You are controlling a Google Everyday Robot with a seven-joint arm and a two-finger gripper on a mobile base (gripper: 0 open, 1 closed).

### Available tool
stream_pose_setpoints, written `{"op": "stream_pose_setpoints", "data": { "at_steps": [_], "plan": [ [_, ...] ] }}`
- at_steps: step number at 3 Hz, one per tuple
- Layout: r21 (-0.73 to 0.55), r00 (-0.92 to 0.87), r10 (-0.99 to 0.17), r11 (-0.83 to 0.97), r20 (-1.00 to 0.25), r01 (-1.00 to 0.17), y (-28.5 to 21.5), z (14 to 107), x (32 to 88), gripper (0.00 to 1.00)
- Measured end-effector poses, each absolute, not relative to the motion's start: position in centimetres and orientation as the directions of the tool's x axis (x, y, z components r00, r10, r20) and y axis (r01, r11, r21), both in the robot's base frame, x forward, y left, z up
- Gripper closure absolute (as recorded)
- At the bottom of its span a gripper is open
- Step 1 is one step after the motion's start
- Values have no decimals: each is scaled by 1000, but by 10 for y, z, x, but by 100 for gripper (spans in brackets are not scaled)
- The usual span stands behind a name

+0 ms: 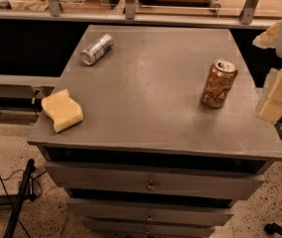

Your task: Knock orange can over

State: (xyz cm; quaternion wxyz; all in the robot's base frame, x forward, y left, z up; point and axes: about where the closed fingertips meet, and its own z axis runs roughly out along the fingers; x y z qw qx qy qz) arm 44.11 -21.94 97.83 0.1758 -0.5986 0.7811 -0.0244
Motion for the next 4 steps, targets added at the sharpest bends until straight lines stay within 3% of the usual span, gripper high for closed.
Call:
{"op": "stream_pose_setpoints", "data": {
  "at_steps": [4],
  "plan": [
    [-210, -159, -715, 399, -681, -893, -258, 941, 546, 0]
  ]
}}
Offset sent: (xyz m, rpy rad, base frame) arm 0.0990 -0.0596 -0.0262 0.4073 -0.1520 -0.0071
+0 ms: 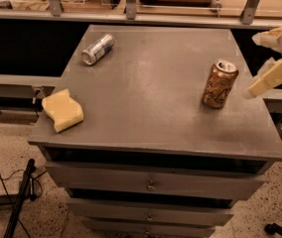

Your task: Knock orange can over

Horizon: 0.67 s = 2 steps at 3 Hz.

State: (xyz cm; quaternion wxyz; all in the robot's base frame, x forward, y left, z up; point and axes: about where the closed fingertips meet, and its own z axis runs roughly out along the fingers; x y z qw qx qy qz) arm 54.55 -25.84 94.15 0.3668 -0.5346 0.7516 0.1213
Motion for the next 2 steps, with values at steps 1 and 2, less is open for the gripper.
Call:
{"op": "stream_pose_setpoints", "data": {
  "at_steps": [1, 2],
  "plan": [
    [-113, -177, -562, 441, -808, -890, -253, 917, 556, 0],
    [-28, -198, -429, 467, -882, -884, -246, 897, 557, 0]
  ]
}}
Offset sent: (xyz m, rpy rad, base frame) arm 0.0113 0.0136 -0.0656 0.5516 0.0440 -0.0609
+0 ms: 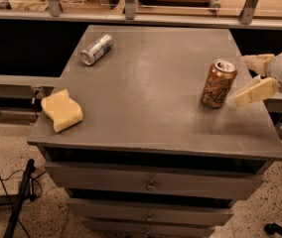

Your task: Knock orange can over

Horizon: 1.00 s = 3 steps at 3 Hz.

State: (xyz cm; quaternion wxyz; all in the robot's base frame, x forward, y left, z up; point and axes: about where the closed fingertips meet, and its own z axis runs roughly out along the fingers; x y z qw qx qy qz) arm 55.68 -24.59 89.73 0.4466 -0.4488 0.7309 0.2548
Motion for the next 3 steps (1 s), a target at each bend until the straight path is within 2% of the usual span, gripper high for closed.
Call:
{"op": "stream_pose_setpoints", "data": {
  "at_steps": [1, 3],
  "plan": [
    [14, -184, -308, 480, -933, -877, -237, 885, 558, 0],
    [16, -177, -295, 476, -939, -879, -233, 887, 559, 0]
  ]
}}
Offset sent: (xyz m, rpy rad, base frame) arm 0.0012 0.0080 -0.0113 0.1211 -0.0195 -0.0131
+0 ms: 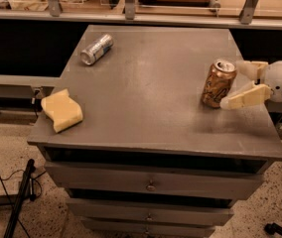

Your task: Knock orange can over

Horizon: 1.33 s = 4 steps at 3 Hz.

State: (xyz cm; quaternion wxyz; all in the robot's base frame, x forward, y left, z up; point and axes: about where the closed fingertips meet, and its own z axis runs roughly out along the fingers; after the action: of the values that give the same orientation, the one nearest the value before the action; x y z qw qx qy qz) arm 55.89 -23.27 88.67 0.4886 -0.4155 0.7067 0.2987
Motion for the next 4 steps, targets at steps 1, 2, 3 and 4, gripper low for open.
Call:
{"op": "stream_pose_setpoints", "data": {
  "at_steps": [1, 2, 3, 4],
  "plan": [
    [-22, -117, -272, 460, -955, -888, -230, 888, 562, 0],
    [-109, 47, -151, 438, -987, -892, -223, 891, 569, 0],
    [-217, 196, -93, 426, -976, -878, -217, 892, 570, 0],
    [-262, 246, -92, 416, -965, -871, -212, 893, 570, 0]
  ]
}}
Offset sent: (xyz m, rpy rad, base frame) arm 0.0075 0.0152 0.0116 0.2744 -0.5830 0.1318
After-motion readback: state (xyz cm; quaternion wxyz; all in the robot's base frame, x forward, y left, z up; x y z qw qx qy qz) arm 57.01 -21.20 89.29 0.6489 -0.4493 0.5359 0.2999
